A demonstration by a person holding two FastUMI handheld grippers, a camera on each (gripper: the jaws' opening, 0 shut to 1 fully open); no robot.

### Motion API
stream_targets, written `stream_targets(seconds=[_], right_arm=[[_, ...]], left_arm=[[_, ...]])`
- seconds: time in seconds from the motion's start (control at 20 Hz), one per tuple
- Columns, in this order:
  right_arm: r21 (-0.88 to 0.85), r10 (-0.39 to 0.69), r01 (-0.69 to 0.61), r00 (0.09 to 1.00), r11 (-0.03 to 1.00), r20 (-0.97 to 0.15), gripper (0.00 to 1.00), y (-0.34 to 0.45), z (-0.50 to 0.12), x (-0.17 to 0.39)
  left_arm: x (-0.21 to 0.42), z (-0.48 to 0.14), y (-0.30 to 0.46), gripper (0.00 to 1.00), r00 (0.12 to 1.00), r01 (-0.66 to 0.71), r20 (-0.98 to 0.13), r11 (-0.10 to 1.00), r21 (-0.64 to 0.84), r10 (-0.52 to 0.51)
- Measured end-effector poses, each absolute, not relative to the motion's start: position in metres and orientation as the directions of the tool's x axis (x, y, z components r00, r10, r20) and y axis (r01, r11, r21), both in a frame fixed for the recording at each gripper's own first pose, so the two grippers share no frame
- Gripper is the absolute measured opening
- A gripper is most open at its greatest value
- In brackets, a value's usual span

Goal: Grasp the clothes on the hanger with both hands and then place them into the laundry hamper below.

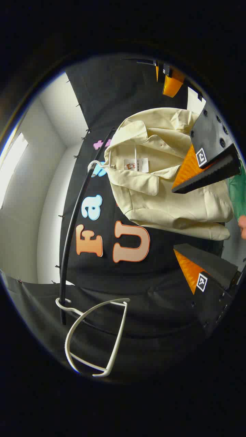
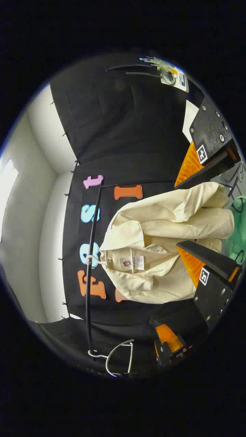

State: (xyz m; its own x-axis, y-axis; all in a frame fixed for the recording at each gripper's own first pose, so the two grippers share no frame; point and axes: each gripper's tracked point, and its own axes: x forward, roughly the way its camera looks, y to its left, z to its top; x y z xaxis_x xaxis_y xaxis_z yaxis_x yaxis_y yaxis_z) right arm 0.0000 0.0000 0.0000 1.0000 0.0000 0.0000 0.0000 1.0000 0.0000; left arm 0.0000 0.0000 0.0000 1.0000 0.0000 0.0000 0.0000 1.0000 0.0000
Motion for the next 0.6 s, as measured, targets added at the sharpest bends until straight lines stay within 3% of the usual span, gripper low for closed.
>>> stream_targets(seconds=[0.6], right_arm=[[-0.001,0.002,-0.002,1.000,1.000,-0.012,0.94,0.0008,-0.0044,0.0055]], left_arm=[[0.0040,-0.0036,-0.0041,0.96,1.000,0.010,-0.006,1.000,0.000,-0.010]])
